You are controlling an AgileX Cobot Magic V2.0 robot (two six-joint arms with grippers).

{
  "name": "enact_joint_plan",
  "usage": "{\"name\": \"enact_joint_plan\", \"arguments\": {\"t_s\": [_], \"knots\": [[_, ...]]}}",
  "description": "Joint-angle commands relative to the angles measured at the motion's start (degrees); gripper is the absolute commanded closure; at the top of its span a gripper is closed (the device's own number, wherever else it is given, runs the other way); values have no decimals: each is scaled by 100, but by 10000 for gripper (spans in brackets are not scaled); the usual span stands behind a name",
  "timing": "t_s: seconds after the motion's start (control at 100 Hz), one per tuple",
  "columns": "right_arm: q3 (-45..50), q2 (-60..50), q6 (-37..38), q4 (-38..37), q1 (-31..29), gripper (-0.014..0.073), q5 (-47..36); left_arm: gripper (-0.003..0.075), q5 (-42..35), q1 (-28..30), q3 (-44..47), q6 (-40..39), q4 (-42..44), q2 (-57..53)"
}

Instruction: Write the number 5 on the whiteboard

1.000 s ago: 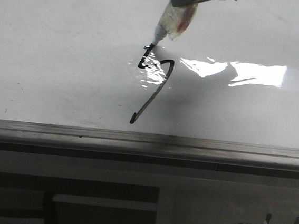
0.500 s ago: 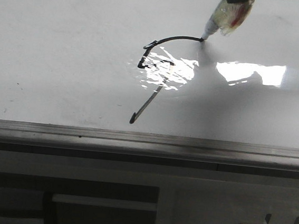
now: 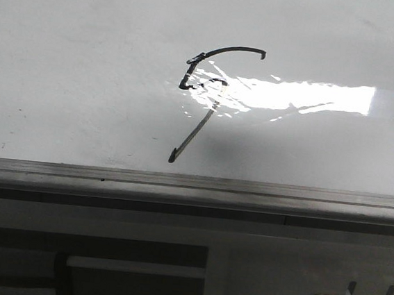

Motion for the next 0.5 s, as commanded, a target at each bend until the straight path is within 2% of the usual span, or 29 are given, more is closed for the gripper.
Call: {"name": "enact_joint_plan", "arguments": {"t_s": [0.0,0.04,0.11,0.3,0.49], "knots": [[-196,-81,-107,-37,15,658,522,400,-125,-3,-287,203,-143,213],[-182,-70,-107,-37,15,658,782,328,42,-3,-390,384,-143,323],[-126,-43,-107,-37,15,658,1188,276,368,-3,-610,788,-143,535],[22,-18,-107,-37,15,662,1433,303,1101,-3,-1237,1849,-180,1142],[60,-295,-107,-37,15,662,1517,303,1413,-3,-1615,1954,-206,1623]]}}
